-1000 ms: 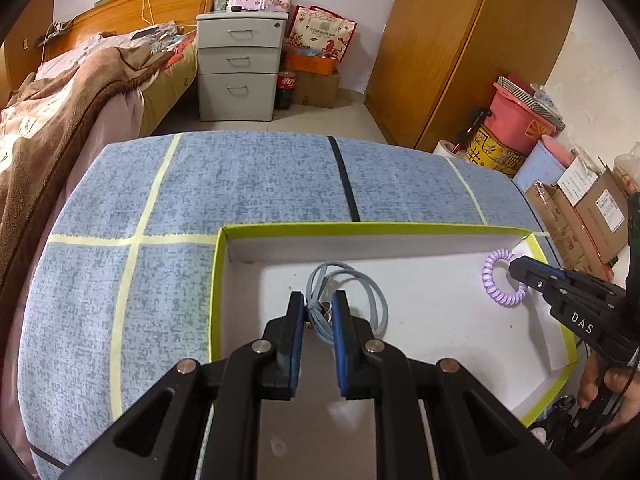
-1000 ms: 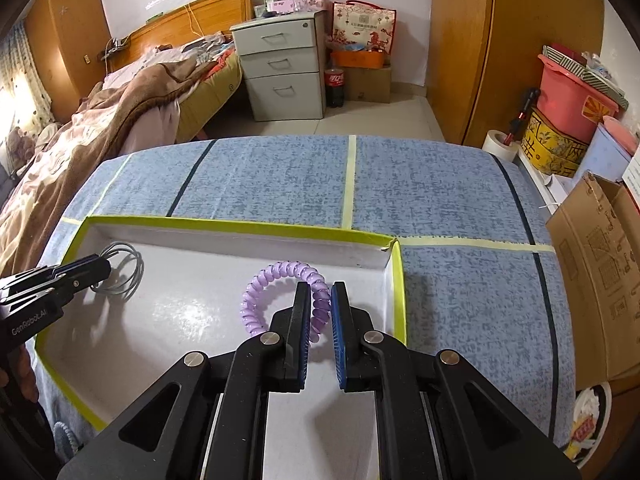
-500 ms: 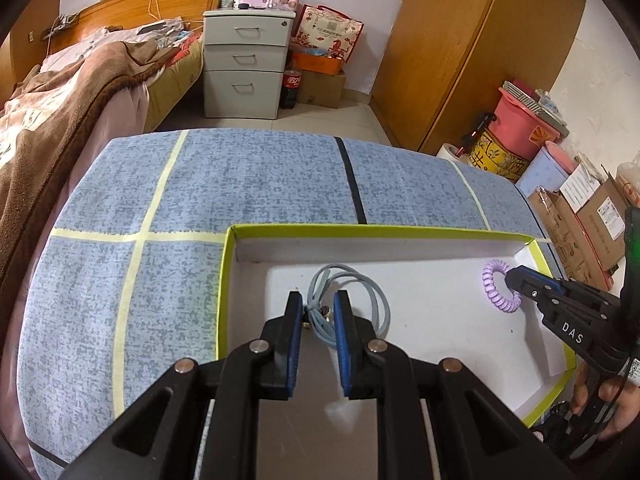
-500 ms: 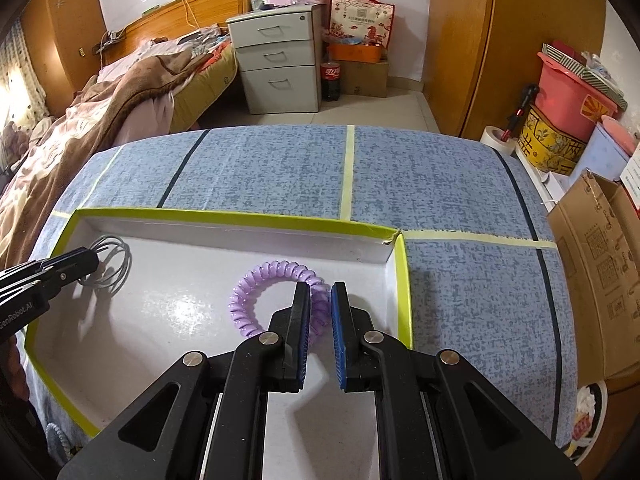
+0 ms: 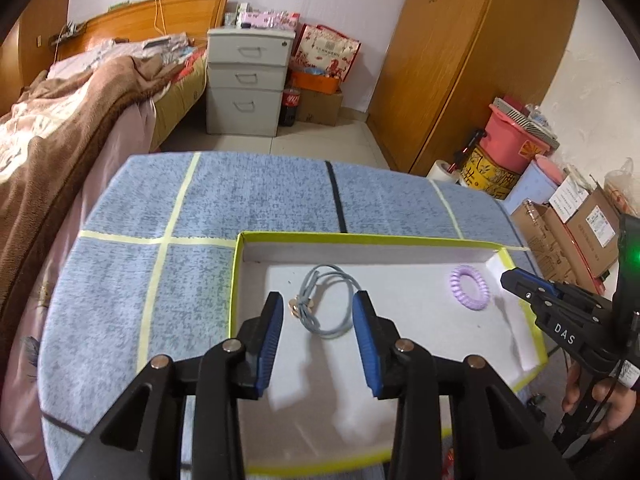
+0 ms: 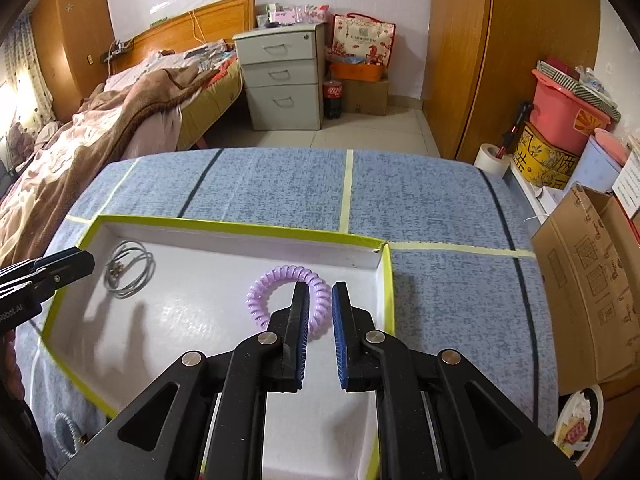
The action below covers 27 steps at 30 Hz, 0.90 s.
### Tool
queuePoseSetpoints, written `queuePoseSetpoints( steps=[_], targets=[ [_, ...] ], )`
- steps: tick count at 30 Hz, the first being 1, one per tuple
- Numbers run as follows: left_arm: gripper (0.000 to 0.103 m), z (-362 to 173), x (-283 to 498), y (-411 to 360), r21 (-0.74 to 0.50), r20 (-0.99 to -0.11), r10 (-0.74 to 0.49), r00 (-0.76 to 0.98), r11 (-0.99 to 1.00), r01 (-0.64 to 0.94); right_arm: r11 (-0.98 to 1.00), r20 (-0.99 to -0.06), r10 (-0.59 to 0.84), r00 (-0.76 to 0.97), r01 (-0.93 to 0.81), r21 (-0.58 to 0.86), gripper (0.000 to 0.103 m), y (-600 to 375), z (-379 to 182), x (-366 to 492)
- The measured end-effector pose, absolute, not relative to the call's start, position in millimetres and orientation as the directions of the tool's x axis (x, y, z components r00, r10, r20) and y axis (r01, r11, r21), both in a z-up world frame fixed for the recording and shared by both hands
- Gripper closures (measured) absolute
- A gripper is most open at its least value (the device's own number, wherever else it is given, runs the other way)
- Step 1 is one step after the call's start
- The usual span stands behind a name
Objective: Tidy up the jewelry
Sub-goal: 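Grasp light blue coil with left tool while right tool approaches black watch band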
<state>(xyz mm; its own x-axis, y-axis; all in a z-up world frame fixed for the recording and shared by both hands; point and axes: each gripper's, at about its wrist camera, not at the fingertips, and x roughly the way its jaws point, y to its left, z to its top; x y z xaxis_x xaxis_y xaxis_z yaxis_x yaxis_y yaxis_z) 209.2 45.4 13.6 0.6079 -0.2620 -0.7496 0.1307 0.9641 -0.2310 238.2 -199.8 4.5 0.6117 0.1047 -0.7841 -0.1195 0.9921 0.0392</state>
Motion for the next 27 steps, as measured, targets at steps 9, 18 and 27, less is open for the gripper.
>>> queuePoseSetpoints(
  steps=[9, 18, 27],
  targets=[
    [0.063, 36.0, 150.9, 58.6, -0.234, -0.708, -0.257, 0.657, 0.964, 0.125, 0.993, -0.742, 0.118, 0.66, -0.097, 0.072, 0.091, -216.0, 31.1, 179.7],
    [0.062, 26.1, 97.2, 73.6, -0.264, -0.702, -0.268, 0.66, 0.958, 0.109, 0.991, -0.74, 0.133, 0.659, -0.105, 0.084, 0.091, -224.8, 25.6, 119.0],
    [0.059, 5.3, 65.0, 81.4, -0.279, -0.714, -0.282, 0.64, 0.954, 0.108, 0.989, -0.765, 0.146, 0.627, -0.1, 0.107, 0.091, -230.7, 4.4, 84.7]
  ],
)
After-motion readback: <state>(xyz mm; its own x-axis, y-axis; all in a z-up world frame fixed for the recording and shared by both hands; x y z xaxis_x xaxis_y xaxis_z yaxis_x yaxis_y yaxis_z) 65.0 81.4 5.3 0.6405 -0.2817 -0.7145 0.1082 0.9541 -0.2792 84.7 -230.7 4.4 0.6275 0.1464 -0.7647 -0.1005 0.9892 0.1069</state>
